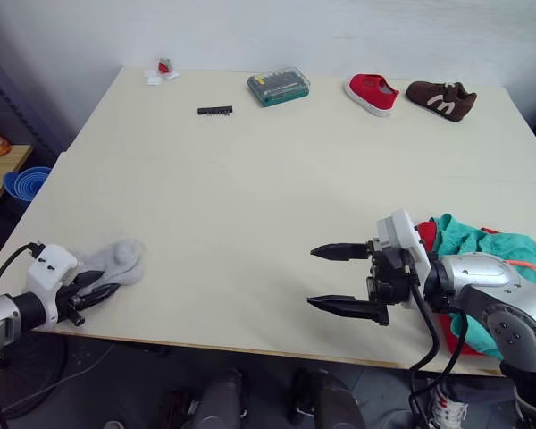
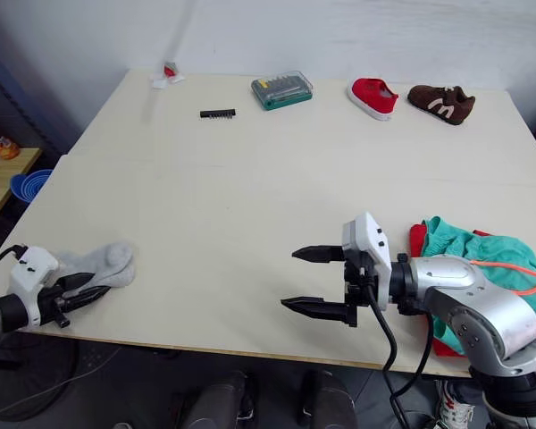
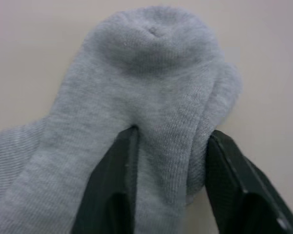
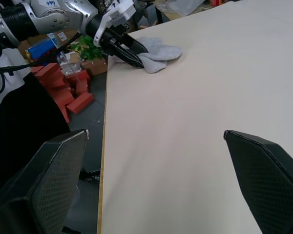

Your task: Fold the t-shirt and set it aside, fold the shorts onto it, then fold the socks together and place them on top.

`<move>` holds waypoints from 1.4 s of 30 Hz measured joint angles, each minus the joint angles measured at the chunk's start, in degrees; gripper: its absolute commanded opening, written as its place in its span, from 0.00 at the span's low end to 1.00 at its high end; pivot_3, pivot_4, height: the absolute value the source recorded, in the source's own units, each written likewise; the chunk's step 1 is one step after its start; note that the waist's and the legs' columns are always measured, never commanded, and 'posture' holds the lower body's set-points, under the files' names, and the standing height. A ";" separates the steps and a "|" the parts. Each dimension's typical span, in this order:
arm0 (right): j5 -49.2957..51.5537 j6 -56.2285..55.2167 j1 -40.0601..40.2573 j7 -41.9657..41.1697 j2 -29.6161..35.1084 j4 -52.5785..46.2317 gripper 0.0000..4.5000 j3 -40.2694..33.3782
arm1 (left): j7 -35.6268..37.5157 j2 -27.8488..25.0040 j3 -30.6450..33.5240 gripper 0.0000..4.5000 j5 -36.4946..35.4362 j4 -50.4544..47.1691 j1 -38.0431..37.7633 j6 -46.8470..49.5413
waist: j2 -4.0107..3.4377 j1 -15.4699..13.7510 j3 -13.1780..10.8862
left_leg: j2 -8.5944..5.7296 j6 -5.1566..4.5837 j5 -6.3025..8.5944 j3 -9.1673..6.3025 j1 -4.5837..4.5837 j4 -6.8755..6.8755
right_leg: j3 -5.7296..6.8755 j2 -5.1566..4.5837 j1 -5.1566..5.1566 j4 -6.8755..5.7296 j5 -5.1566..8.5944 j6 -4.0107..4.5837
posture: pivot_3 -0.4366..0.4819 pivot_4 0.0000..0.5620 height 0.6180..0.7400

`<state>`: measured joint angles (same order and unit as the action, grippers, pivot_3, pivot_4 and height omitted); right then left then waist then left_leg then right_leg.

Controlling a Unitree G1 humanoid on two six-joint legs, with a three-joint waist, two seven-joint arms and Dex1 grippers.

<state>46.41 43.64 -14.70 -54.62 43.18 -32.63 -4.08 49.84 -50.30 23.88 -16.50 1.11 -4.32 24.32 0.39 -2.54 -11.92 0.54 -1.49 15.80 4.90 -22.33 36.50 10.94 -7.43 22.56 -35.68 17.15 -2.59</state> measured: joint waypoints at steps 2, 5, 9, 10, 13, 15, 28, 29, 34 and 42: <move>-0.46 -0.16 0.33 0.89 0.20 -0.42 1.00 -0.79 | 0.33 0.21 -0.79 0.09 -0.44 0.57 1.72 0.64 | 0.00 -0.34 0.00 | 0.00 -0.03 0.01 0.07 0.01 0.00 | -0.08 0.00 0.01 0.01 -0.02 -0.03 | 0.48 0.27 1.00; -0.58 -0.21 1.44 2.24 0.52 -1.31 1.00 -1.30 | 0.84 1.27 -2.09 0.01 -2.07 0.62 4.35 2.79 | 0.00 -0.68 0.00 | -0.01 -0.09 0.05 0.13 0.00 0.00 | -0.14 -0.01 0.02 0.06 -0.05 -0.08 | 0.48 0.27 1.00; -0.26 0.14 4.28 3.96 1.80 -3.28 1.00 -3.74 | 0.61 4.74 -6.49 0.01 -6.41 -5.04 8.82 10.40 | 0.04 -0.80 0.00 | -0.02 -0.15 0.09 0.29 -0.03 0.01 | -0.23 -0.02 0.02 0.14 -0.14 -0.25 | 0.48 0.27 1.00; -0.17 0.15 4.38 4.33 1.85 -3.39 1.00 -4.00 | 0.30 5.72 -8.01 0.01 -7.68 -6.95 10.28 12.49 | 0.10 -0.66 0.00 | -0.02 -0.14 0.07 0.32 -0.03 0.01 | -0.25 -0.01 0.02 0.15 -0.16 -0.28 | 0.48 0.27 1.00; 0.17 0.19 5.09 5.45 1.90 -4.03 1.00 -5.18 | -1.53 8.27 -12.05 0.01 -11.28 -13.03 15.36 19.18 | 0.20 -0.41 -0.03 | -0.02 -0.11 0.00 0.39 -0.02 0.02 | -0.29 0.01 0.02 0.14 -0.18 -0.32 | 0.48 0.27 1.00; 0.30 0.19 6.37 5.95 2.24 -4.69 1.00 -5.96 | -2.85 9.29 -14.16 0.01 -12.94 -16.26 18.76 23.27 | 0.20 -0.11 -0.03 | -0.01 -0.10 -0.11 0.45 0.01 0.01 | -0.34 0.07 0.02 0.12 -0.18 -0.31 | 0.48 0.27 1.00; -8.32 -3.74 14.74 10.05 4.25 -5.85 1.00 -7.64 | -15.14 25.92 -40.10 0.01 -7.55 -12.13 41.61 36.07 | 0.29 -0.41 -0.07 | 0.14 -0.12 -0.16 0.54 -0.02 0.26 | -0.53 0.36 0.06 0.08 -0.19 -0.34 | 0.48 0.27 1.00; -8.81 -3.79 14.84 10.47 4.24 -5.63 1.00 -7.64 | -15.28 26.47 -40.91 0.06 -7.01 -11.41 42.01 35.93 | 0.29 -0.40 -0.07 | 0.17 -0.11 -0.15 0.54 -0.04 0.30 | -0.54 0.38 0.07 0.08 -0.19 -0.33 | 0.48 0.27 1.00; -9.38 -3.82 15.16 12.37 3.54 -5.62 1.00 -7.64 | -15.75 29.81 -40.51 0.41 -7.41 -9.57 42.16 37.87 | 0.29 -0.41 -0.07 | 0.29 -0.10 -0.05 0.51 -0.14 0.57 | -0.60 0.51 0.06 0.07 -0.19 -0.33 | 0.48 0.27 1.00; -11.12 -4.43 15.93 13.81 3.48 -6.74 1.00 -7.49 | -9.87 24.11 -29.88 0.75 -15.99 -16.61 45.02 41.66 | 0.30 -0.07 -0.08 | 0.38 -0.01 0.02 0.58 -0.06 0.58 | -0.76 0.65 0.06 0.05 -0.19 -0.30 | 0.48 0.27 1.00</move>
<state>35.29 39.22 1.23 -40.81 46.66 -39.37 -11.57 39.98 -26.19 -6.01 -32.49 -15.50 40.70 65.99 0.69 -2.61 -12.01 0.92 -1.49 15.82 5.47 -22.39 37.08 10.18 -6.78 22.62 -35.63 16.97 -2.88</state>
